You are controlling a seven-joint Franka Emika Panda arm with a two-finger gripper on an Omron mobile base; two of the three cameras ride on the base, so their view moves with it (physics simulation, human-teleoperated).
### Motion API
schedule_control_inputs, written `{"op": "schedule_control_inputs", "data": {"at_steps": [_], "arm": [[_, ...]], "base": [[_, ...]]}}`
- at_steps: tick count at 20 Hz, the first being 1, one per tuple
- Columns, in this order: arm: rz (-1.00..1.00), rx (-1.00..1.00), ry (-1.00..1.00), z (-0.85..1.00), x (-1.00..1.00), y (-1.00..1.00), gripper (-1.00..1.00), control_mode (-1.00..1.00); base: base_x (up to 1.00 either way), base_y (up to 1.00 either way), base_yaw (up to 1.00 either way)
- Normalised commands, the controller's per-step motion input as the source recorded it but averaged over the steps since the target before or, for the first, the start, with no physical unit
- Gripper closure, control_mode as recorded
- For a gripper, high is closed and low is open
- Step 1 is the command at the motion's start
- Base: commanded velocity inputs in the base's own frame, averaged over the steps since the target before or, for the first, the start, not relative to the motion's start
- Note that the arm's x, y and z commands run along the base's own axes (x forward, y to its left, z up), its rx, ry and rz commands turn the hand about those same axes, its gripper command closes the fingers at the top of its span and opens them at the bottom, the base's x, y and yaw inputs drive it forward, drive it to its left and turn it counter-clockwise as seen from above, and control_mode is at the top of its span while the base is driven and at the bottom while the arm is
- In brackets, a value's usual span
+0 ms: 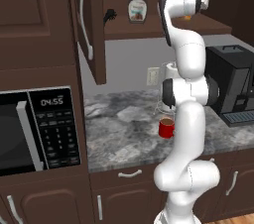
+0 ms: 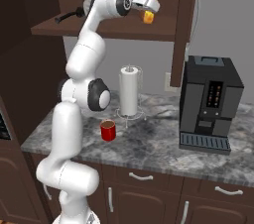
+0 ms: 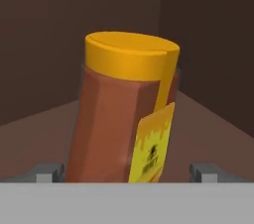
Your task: Pick the syrup bottle and honey bottle from the cabinet and place them next to the mug.
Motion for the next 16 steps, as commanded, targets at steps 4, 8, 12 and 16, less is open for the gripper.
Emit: {"op": "schedule_control_inputs", "data": {"at_steps": [4, 8, 12, 16], "arm": [[-0.12, 0.00, 0.00, -0.26, 0.06, 0.00, -1.00, -1.00], [-0.09, 0.00, 0.00, -0.38, 0.15, 0.00, -1.00, -1.00], [-0.02, 0.00, 0.00, -0.33, 0.06, 0.00, -1.00, -1.00], [0.00, 0.00, 0.00, -0.10, 0.03, 0.00, -1.00, -1.00]], "base": [[0.00, 0.00, 0.00], [0.00, 0.00, 0.00], [0.00, 0.00, 0.00], [0.00, 0.00, 0.00]]}}
